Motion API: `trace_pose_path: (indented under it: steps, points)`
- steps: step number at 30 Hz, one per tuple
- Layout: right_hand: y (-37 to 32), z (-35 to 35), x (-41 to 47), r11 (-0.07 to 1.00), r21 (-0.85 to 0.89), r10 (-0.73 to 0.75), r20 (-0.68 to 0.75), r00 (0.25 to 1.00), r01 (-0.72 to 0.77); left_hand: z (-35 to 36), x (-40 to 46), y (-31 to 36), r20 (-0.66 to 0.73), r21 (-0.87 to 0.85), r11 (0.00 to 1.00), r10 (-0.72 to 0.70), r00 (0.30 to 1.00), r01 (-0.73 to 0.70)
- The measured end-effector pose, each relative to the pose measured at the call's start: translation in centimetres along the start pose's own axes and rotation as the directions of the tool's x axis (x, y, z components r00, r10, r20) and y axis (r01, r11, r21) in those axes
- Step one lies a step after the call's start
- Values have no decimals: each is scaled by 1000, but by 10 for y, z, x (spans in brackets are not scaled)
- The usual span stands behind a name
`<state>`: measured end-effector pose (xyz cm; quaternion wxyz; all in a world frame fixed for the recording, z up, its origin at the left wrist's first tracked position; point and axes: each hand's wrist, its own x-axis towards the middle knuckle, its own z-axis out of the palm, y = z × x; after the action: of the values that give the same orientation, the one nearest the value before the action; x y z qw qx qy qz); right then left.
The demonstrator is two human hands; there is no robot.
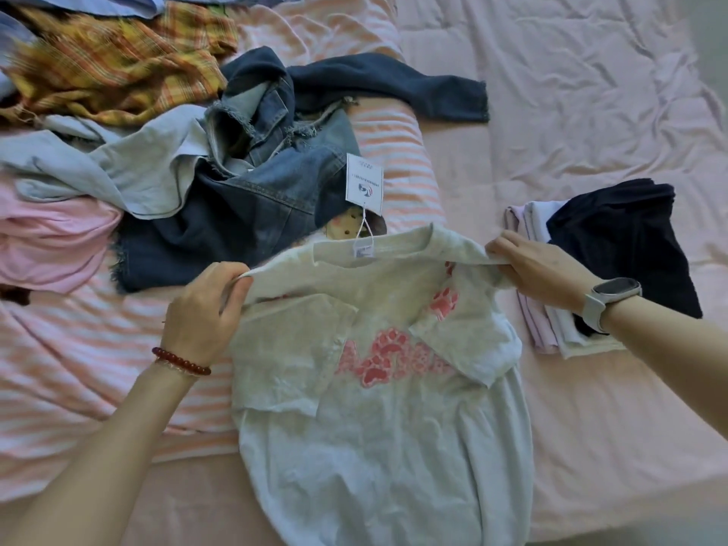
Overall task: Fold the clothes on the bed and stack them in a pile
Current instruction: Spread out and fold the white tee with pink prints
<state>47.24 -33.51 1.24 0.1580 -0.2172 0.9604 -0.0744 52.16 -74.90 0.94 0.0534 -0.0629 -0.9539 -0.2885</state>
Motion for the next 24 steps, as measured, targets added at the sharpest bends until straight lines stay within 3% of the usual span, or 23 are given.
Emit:
trace_pose_path:
  steps: [5,9,13,15,16,18,19,20,22,23,24]
  points:
    - [-26,10,-75,998,-21,-60,-102,993,58,-13,-78,21,-34,-14,985,174,984,-174]
    - [-41,40,-141,997,71,25,-159,987,-14,-15,-157,32,94,-18,974,228,969,-227]
    - [-56,90,-210,998,32,56,-5,998,-55,-6,-231,37,291,11,982,178,940,-189]
    - [-63,112,-229,992,-36,129,143,981,-125,5,-251,40,517,134,984,35,855,-121]
    - [-68,120,-233,979,-80,203,274,940,-188,11,-255,43,657,233,969,-95,748,-82]
    - [-71,131,-234,948,-162,318,497,807,-274,23,-258,40,764,368,930,-294,575,-13]
    - [-73,131,-229,939,-181,343,529,776,-292,26,-253,41,757,357,934,-307,577,28]
    - [-75,130,-222,934,-164,357,489,796,-318,27,-246,42,719,306,951,-259,645,42]
    - [-76,123,-202,933,-57,357,251,900,-355,28,-225,39,503,246,969,-137,853,10]
    - [-75,116,-188,940,-1,340,120,933,-342,28,-211,35,369,260,965,-86,925,-14]
    - [-72,109,-175,951,23,308,-31,951,-307,29,-196,31,314,294,956,-97,944,1]
